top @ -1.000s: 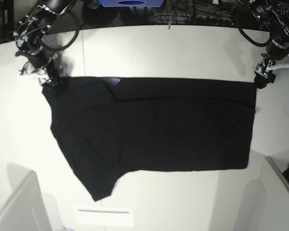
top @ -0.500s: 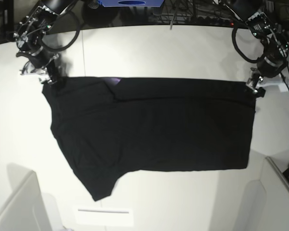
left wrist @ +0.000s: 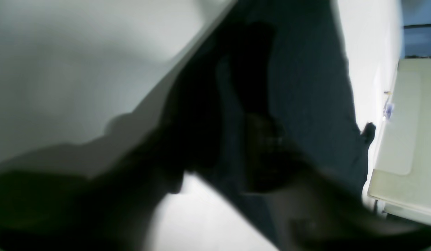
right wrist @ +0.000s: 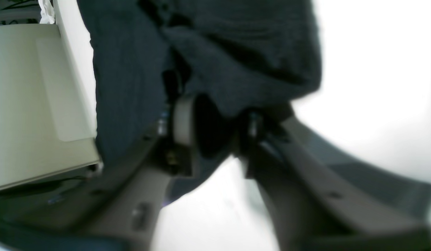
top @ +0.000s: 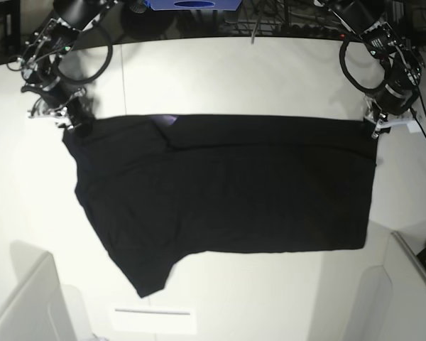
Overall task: Fold the T-shirt properly
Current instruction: 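Lay the collar edge down and open both grippers, lifting away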
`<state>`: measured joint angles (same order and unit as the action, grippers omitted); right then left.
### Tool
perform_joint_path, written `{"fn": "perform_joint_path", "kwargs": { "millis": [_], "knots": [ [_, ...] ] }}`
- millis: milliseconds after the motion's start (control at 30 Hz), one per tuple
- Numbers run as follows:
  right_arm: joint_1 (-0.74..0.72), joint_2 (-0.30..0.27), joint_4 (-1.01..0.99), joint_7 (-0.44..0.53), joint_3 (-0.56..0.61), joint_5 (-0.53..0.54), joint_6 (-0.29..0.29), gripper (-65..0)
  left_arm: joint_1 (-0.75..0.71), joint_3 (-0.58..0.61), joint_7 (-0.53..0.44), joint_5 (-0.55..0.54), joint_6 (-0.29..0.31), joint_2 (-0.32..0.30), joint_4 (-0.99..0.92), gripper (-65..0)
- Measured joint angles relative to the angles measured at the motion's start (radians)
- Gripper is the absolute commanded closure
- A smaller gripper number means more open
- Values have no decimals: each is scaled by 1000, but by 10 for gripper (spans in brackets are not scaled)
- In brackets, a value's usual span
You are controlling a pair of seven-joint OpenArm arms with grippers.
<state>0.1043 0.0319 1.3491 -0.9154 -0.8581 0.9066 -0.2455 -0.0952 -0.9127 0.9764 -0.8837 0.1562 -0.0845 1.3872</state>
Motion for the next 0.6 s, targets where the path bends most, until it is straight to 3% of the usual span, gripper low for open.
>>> {"fn": "perform_joint_path", "kwargs": {
  "millis": [200, 400, 600],
  "knots": [
    [26, 2, 29, 2, 0, -3, -5, 0, -28, 0, 3, 46, 2, 8, 31, 0],
    [160, 15, 185, -25, 1, -23, 20, 0, -185, 2, 28, 73, -2, 12, 210, 0],
    [238, 15, 216, -30, 3, -7, 18, 0, -265, 5, 25, 64, 3, 12, 300, 0]
  ]
}}
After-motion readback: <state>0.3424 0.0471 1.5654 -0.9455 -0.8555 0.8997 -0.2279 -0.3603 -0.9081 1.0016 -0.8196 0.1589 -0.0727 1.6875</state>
